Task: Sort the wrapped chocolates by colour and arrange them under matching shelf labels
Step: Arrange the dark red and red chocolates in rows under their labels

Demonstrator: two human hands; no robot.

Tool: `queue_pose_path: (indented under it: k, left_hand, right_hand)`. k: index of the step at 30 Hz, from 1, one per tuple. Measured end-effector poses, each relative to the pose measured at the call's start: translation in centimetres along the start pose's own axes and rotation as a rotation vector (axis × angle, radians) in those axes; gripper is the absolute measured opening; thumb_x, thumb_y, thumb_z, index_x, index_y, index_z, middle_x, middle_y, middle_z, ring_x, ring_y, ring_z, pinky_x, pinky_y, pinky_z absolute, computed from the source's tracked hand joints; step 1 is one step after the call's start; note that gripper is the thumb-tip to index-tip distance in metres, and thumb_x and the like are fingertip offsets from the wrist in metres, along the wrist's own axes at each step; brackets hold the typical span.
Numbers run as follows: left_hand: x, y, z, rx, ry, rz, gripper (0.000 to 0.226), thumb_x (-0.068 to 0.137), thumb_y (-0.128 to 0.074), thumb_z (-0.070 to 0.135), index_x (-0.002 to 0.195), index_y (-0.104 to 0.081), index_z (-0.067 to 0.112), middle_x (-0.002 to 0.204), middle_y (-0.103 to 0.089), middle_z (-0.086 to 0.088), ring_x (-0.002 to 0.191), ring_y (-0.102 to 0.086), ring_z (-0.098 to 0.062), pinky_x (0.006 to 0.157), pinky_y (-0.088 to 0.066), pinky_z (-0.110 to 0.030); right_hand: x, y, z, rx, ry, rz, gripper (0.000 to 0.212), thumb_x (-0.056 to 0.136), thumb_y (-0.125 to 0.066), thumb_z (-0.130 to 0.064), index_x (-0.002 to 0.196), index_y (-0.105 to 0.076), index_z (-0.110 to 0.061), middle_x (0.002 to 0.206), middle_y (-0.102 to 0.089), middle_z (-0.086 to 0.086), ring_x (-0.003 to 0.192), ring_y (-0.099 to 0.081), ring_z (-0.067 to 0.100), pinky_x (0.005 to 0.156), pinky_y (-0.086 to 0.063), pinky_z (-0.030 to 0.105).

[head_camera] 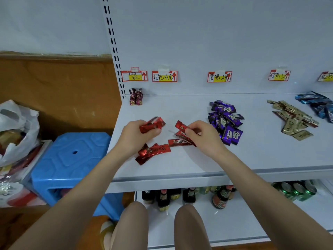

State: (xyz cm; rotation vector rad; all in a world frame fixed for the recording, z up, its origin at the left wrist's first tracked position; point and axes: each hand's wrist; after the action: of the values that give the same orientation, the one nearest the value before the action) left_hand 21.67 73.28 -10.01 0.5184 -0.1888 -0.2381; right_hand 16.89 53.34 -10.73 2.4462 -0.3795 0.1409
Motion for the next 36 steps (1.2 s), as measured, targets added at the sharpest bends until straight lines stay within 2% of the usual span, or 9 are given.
queue_pose_path:
  k: [5,8,12,17,21,26,30,33,36]
  left_hand:
    - [-0.2,0.5,0.0,0.486,-0.084,-0.319,0.028,0.079,-0.07,0.042,0.074,-0.051,0.023,0.07,-0.049,0.01,0.063,-0.044,-0.003,0.051,-0.033,-0.014]
    - [-0.2,0.0,0.1,0.63,-0.05,-0.375,0.037,0.082,-0.064,0.049,0.09,-0.046,0.017,0.075,-0.045,0.007,0.068,-0.043,-0.007,0.054,-0.03,-0.022]
    - [-0.1,-0.9,0.7,0.818,-0.069,-0.374,0.038,0.089,-0.053,0.05,0.088,-0.038,0.015,0.072,-0.038,0.004,0.066,-0.04,-0.012,0.05,-0.026,-0.024]
    - [0.1,-1.0,1.0,0.789,-0.037,-0.375,0.042,0.087,-0.056,0.049,0.068,-0.033,0.019,0.071,-0.038,0.001,0.061,-0.038,-0.01,0.049,-0.025,-0.023]
    - [0.5,-0.8,1.5,0.754,-0.002,-0.413,0.042,0.084,-0.062,0.046,0.067,-0.035,0.018,0.067,-0.04,0.002,0.058,-0.037,-0.009,0.05,-0.027,-0.023]
    - [1.2,-0.7,2.7,0.687,0.064,-0.484,0.04,0.079,-0.069,0.036,0.065,-0.039,0.014,0.063,-0.042,0.001,0.053,-0.038,-0.01,0.048,-0.027,-0.021]
    - [1.4,-0.5,2.8,0.583,0.123,-0.543,0.035,0.078,-0.07,0.029,0.063,-0.044,0.011,0.063,-0.046,-0.001,0.055,-0.041,-0.015,0.051,-0.029,-0.023]
    - [1.2,-0.3,2.4,0.536,0.112,-0.495,0.038,0.078,-0.069,0.026,0.059,-0.039,0.012,0.059,-0.041,-0.002,0.053,-0.037,-0.015,0.05,-0.026,-0.023]
    - [1.0,-0.3,2.2,0.509,0.087,-0.422,0.038,0.078,-0.069,0.024,0.059,-0.038,0.012,0.058,-0.04,-0.001,0.052,-0.036,-0.014,0.049,-0.025,-0.023]
  right_hand:
    - [0.2,0.8,-0.2,-0.191,0.007,-0.187,0.019,0.083,-0.067,-0.022,0.096,-0.064,-0.009,0.091,-0.057,-0.001,0.085,-0.051,0.014,0.064,-0.034,0.022]
    - [0.4,0.8,-0.8,-0.239,0.025,-0.262,0.021,0.08,-0.07,-0.018,0.096,-0.062,-0.008,0.091,-0.054,0.0,0.084,-0.048,0.015,0.065,-0.034,0.024]
    - [0.8,0.6,-1.9,-0.39,0.044,-0.339,0.025,0.081,-0.068,-0.019,0.101,-0.058,-0.007,0.102,-0.061,0.007,0.082,-0.049,0.018,0.057,-0.031,0.026]
    - [1.1,0.9,-2.9,-0.502,0.021,-0.431,0.043,0.085,-0.063,-0.023,0.121,-0.048,-0.008,0.119,-0.057,0.01,0.103,-0.054,0.025,0.059,-0.033,0.024]
    - [1.5,1.6,-3.9,-0.484,-0.039,-0.53,0.048,0.081,-0.066,-0.02,0.124,-0.047,-0.008,0.118,-0.053,0.008,0.092,-0.049,0.018,0.072,-0.04,0.024]
    - [1.5,1.2,-4.2,-0.525,-0.043,-0.531,0.055,0.079,-0.07,-0.027,0.126,-0.045,-0.009,0.107,-0.053,0.005,0.086,-0.049,0.017,0.07,-0.043,0.026]
    - [1.4,0.3,-3.8,-0.543,-0.037,-0.519,0.042,0.078,-0.069,-0.029,0.106,-0.057,-0.001,0.096,-0.063,0.013,0.082,-0.06,0.028,0.058,-0.043,0.028]
    - [1.4,0.3,-3.7,-0.549,-0.072,-0.531,0.03,0.079,-0.068,-0.031,0.082,-0.058,-0.003,0.073,-0.055,0.01,0.068,-0.052,0.023,0.05,-0.034,0.026]
    - [1.2,0.1,-3.9,-0.539,-0.052,-0.518,0.026,0.08,-0.066,-0.027,0.083,-0.057,-0.002,0.077,-0.053,0.01,0.07,-0.048,0.02,0.05,-0.029,0.025]
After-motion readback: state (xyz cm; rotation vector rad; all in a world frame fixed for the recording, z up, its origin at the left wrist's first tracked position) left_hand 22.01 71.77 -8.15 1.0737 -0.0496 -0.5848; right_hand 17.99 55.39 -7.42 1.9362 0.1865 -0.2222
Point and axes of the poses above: each hand's wrist, its own x-axis towards the middle knuckle, its own y-axis out of the back of the hand, z = x × y
